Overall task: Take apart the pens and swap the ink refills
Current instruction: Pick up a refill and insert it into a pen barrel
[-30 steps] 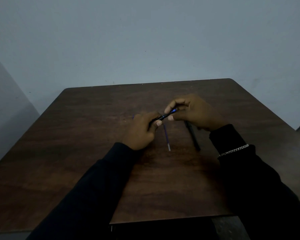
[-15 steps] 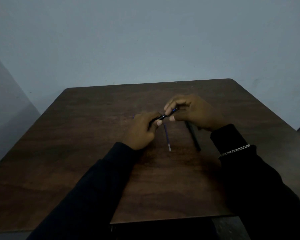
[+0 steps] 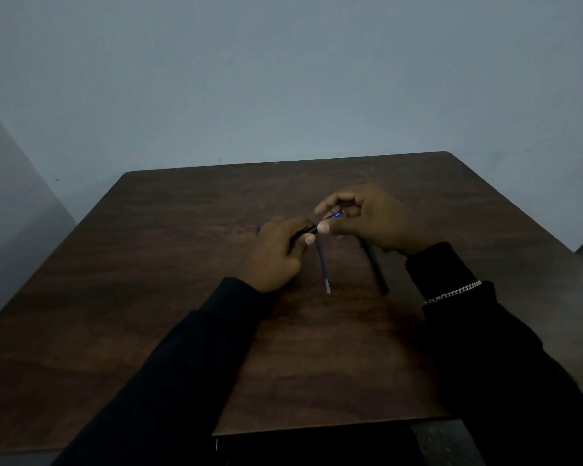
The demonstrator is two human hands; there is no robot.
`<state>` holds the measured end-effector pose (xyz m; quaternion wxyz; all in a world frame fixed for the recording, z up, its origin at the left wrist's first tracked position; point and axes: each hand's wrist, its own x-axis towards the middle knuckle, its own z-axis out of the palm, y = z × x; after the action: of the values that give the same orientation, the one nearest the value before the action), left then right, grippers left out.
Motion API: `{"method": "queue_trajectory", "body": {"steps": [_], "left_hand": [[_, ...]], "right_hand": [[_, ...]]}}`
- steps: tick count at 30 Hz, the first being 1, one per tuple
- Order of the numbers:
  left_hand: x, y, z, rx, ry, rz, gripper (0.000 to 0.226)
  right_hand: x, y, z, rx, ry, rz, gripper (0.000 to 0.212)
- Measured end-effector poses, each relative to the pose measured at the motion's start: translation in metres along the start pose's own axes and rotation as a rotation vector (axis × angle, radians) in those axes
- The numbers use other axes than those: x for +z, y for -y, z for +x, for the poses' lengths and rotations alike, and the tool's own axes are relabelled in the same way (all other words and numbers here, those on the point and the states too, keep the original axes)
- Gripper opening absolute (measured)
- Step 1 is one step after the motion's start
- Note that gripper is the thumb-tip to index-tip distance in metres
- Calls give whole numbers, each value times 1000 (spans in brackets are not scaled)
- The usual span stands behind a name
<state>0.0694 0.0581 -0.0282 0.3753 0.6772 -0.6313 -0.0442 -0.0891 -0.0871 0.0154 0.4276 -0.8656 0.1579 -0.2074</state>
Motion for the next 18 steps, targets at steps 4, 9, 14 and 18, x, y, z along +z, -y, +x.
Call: {"method": "queue_trajectory", "body": {"steps": [4,9,14,18], "left_hand": [[0,3,0,-15,-24,-22,17],[1,3,0,-14,-15,-38,19],[0,3,-1,-20,-8,-40,22],[1,4,0,-30,-5,-31,18]], "right_hand": [[-3,2,-2,-32,-11,-56,22],[-2,0,0,-29,-27,-79,16],[1,1,0,-47,-35,-143,12],[3,2,1,-93,-65,-263,7]]}}
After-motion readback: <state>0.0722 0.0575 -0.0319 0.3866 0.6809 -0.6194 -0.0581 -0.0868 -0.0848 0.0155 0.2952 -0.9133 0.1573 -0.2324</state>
